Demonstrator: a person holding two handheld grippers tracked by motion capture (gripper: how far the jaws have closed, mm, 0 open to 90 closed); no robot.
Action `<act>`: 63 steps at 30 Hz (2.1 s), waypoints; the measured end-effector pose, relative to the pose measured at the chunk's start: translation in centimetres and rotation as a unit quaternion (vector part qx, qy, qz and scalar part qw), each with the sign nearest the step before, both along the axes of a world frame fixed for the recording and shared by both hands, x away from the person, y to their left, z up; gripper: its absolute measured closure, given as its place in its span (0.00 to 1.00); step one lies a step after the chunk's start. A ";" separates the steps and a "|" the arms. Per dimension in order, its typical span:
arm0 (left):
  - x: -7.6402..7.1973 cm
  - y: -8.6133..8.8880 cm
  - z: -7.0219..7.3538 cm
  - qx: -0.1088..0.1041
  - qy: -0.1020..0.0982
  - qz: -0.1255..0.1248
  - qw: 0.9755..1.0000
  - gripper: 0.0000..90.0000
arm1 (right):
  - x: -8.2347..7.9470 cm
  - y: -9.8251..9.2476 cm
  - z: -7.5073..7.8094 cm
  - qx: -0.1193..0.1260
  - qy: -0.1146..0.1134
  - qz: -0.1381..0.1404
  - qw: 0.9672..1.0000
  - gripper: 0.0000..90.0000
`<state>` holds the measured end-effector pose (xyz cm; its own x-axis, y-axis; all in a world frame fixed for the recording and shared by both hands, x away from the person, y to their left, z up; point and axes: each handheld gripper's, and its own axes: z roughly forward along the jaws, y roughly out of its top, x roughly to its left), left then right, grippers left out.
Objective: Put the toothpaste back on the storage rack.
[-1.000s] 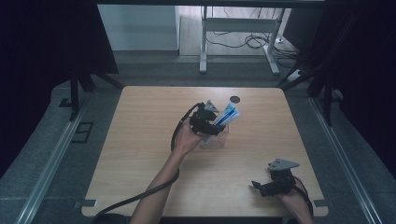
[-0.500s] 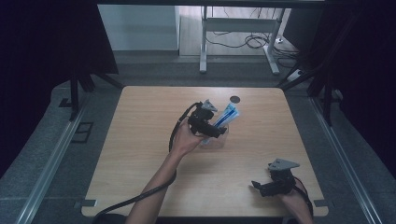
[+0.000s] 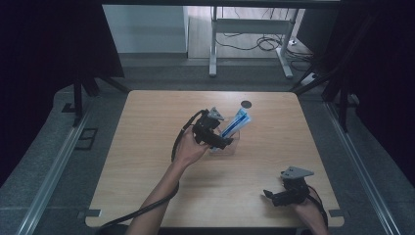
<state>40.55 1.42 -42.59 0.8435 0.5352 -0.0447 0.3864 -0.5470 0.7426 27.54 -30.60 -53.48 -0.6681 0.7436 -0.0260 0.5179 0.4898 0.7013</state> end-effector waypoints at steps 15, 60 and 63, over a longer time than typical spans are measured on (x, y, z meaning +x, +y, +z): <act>-1.7 1.1 -0.4 0.010 -0.018 -0.007 1.000 0.14 | -0.1 0.1 0.2 0.005 -0.005 -0.001 1.000 0.00; -6.6 7.2 -3.6 0.010 -0.011 0.021 1.000 0.14 | -0.2 0.5 -0.1 0.002 0.000 0.005 1.000 0.00; -7.0 7.6 -3.8 0.011 -0.011 0.025 1.000 0.14 | -0.2 0.6 -0.1 0.002 0.000 0.005 1.000 0.00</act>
